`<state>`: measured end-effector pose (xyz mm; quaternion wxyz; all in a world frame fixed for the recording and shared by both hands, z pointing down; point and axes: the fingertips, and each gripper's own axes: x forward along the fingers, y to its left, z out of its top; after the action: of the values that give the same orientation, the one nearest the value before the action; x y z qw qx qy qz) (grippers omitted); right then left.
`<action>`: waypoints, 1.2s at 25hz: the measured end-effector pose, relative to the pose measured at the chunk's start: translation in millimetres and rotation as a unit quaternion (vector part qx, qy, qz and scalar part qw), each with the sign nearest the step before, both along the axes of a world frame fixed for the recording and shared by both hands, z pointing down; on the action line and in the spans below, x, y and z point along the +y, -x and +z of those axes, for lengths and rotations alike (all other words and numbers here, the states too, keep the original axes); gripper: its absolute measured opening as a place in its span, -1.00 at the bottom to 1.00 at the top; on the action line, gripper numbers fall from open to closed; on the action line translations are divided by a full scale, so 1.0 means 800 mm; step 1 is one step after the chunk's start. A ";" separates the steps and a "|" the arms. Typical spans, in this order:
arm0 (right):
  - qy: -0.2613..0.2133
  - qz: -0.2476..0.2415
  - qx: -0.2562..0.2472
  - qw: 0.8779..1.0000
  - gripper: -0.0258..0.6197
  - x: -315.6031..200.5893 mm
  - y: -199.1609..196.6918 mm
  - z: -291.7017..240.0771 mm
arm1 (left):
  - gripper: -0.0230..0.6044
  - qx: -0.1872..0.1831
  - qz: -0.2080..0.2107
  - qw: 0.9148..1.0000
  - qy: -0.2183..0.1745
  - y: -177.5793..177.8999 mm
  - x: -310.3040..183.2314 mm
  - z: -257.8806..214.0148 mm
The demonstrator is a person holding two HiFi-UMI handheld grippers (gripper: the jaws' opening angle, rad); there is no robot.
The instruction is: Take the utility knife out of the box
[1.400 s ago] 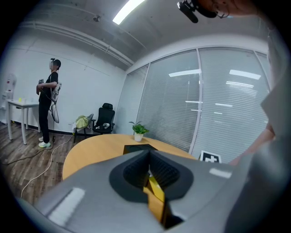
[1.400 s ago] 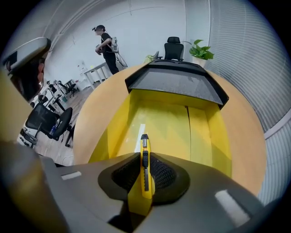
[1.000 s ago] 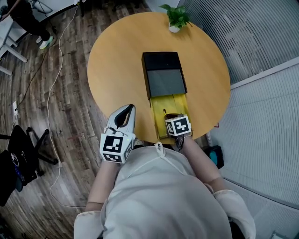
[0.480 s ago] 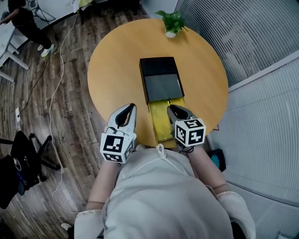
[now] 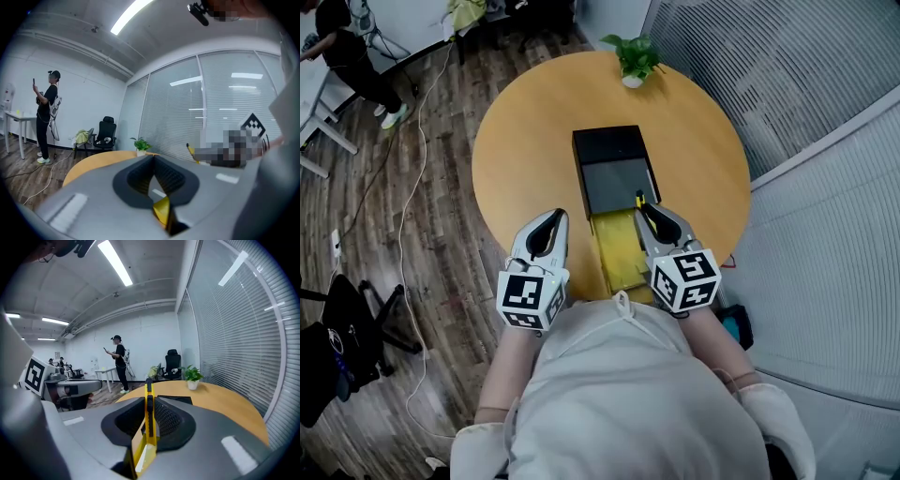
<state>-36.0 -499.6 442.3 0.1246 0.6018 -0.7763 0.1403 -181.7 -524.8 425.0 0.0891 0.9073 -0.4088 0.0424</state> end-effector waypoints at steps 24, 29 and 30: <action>-0.026 -0.030 -0.003 0.999 -0.72 0.005 0.037 0.002 | -0.91 -0.023 -0.015 0.999 0.016 0.016 0.007 0.023; -0.024 -0.026 -0.003 0.999 -0.72 0.005 0.035 0.000 | -0.91 -0.019 -0.017 1.000 0.017 0.019 0.006 0.019; -0.024 -0.024 -0.003 0.999 -0.72 0.005 0.034 -0.001 | -0.91 -0.019 -0.018 1.000 0.016 0.020 0.006 0.017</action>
<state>-63.5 -495.5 441.2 0.1109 0.5852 -0.7942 0.1203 -197.4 -520.2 438.9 0.0969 0.8973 -0.4258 0.0644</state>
